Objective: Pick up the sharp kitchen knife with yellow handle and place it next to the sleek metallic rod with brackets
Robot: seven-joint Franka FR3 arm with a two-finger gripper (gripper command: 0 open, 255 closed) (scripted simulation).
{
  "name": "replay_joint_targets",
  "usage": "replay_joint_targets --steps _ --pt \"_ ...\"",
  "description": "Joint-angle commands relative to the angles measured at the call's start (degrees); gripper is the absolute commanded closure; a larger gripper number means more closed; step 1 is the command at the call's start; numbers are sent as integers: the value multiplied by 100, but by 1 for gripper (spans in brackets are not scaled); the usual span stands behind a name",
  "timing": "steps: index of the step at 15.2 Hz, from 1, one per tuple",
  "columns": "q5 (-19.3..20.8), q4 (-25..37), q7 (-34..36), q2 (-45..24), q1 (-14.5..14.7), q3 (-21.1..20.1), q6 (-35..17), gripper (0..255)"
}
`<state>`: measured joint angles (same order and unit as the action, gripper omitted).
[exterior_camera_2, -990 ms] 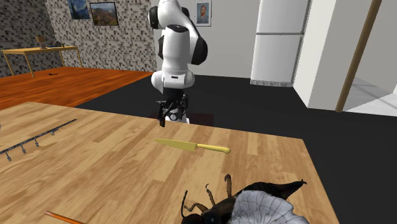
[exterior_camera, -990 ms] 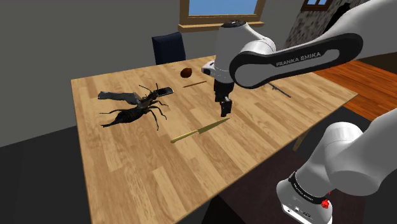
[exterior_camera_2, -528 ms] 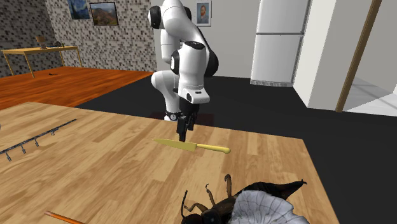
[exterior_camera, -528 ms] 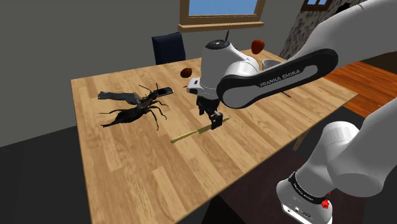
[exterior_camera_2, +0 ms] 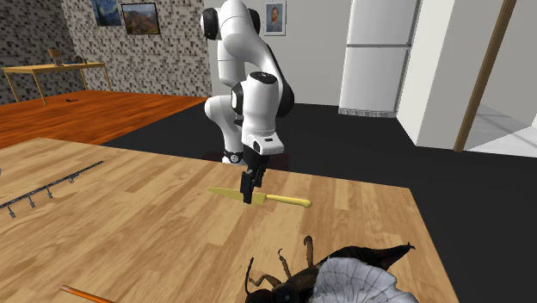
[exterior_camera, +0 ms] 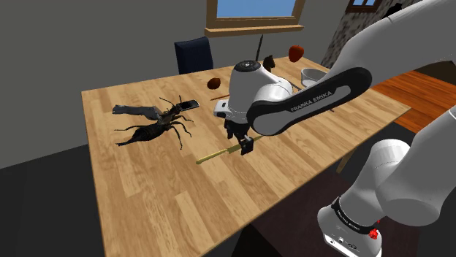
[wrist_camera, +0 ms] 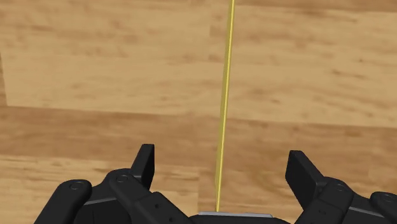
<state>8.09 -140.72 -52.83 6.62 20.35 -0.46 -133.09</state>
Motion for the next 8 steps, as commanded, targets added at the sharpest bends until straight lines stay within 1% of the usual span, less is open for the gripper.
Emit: replay_joint_targets --steps 1,6,7,8 --pt "3 -4 1 -15 -2 1 -23 0" --pt "3 -4 1 -15 -2 1 -23 0" --pt "3 -4 1 -15 -2 1 -23 255" --pt "3 -4 1 -15 -2 1 -23 255"
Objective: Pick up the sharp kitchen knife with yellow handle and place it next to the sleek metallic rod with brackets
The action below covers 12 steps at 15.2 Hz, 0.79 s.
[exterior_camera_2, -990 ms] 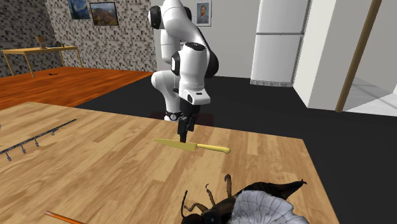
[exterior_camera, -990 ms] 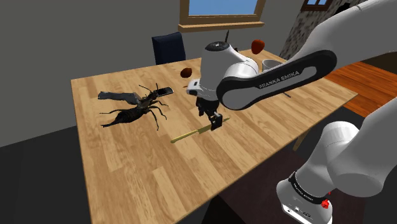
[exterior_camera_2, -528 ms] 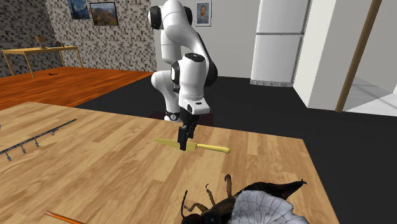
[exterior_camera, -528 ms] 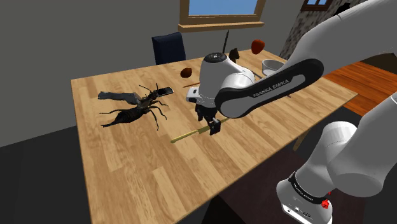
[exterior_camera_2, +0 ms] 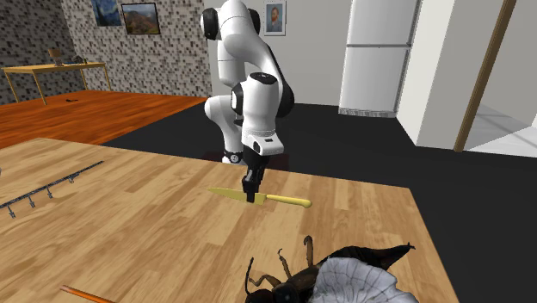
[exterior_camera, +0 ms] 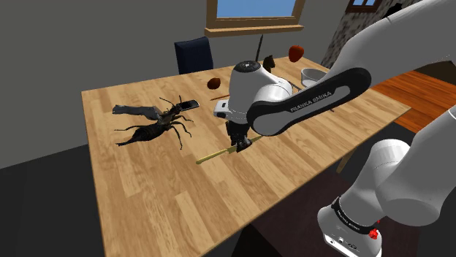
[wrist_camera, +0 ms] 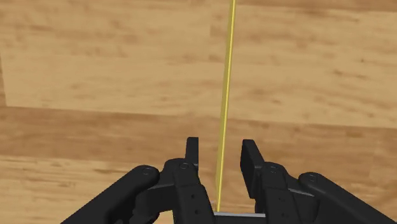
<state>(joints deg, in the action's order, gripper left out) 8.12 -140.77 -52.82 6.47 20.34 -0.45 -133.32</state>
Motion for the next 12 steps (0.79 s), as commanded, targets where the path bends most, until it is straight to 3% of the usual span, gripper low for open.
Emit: replay_joint_targets --steps 1,8,9,12 --pt "0 0 0 0 0 0 0 255" --pt "0 0 0 0 0 0 0 255" --pt "0 0 0 0 0 0 0 0" --pt "-230 -462 -491 790 -84 214 -131 0"
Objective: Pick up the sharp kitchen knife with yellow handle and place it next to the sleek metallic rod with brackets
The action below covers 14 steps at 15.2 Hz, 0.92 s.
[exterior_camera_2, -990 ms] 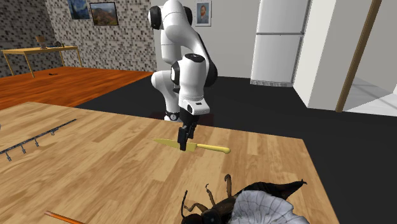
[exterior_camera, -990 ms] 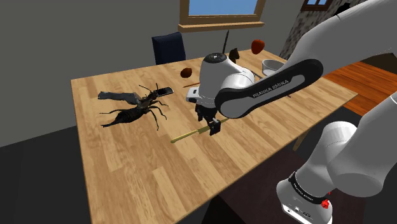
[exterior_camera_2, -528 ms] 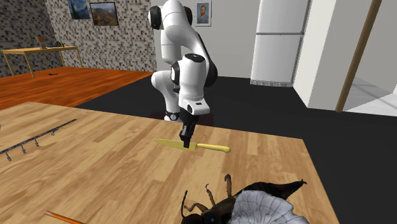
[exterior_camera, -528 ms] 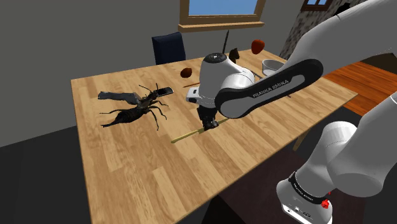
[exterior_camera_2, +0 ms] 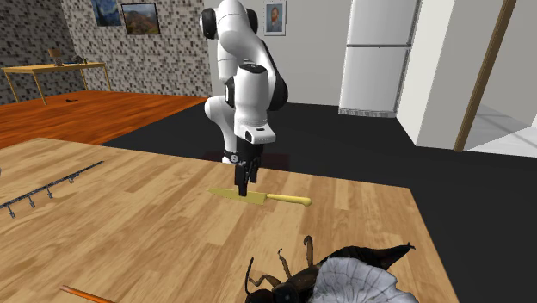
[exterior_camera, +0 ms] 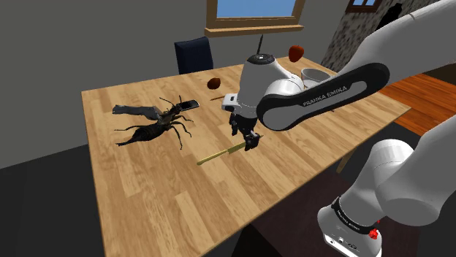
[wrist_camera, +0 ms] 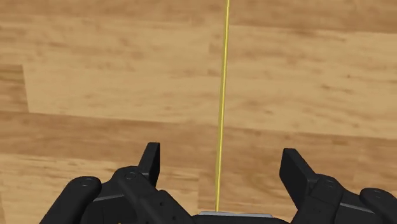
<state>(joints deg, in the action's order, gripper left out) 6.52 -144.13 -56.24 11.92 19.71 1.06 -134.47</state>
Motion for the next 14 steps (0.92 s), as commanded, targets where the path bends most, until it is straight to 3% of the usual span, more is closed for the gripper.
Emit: replay_joint_targets --steps 1,8,14 --pt "-61 -155 -145 187 -20 72 -104 0" --pt "-10 -316 -116 -229 -47 94 -682 0" --pt "-10 -316 -116 -229 -47 94 -682 0"
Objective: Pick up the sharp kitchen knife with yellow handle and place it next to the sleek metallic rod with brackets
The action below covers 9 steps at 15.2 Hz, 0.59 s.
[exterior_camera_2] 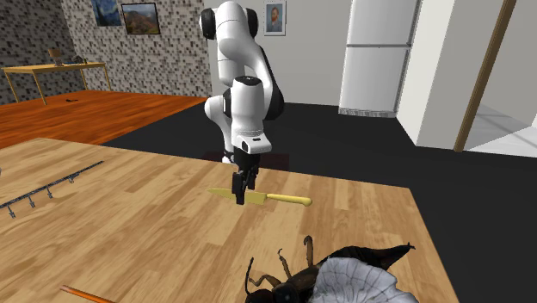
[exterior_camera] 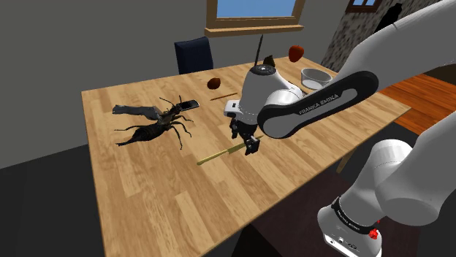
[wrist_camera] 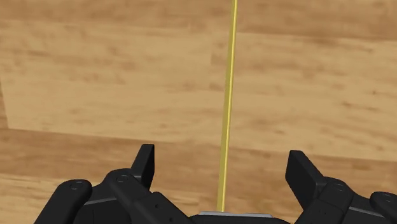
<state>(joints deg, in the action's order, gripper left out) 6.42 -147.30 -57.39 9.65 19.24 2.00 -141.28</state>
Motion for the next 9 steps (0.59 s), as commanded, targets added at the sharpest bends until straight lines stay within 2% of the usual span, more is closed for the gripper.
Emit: replay_joint_targets --steps 1,2,9 --pt "0 1 0 -2 0 0 -1 0" --pt "0 1 0 -2 0 0 -1 255" --pt "0 1 0 -2 0 0 -1 255"
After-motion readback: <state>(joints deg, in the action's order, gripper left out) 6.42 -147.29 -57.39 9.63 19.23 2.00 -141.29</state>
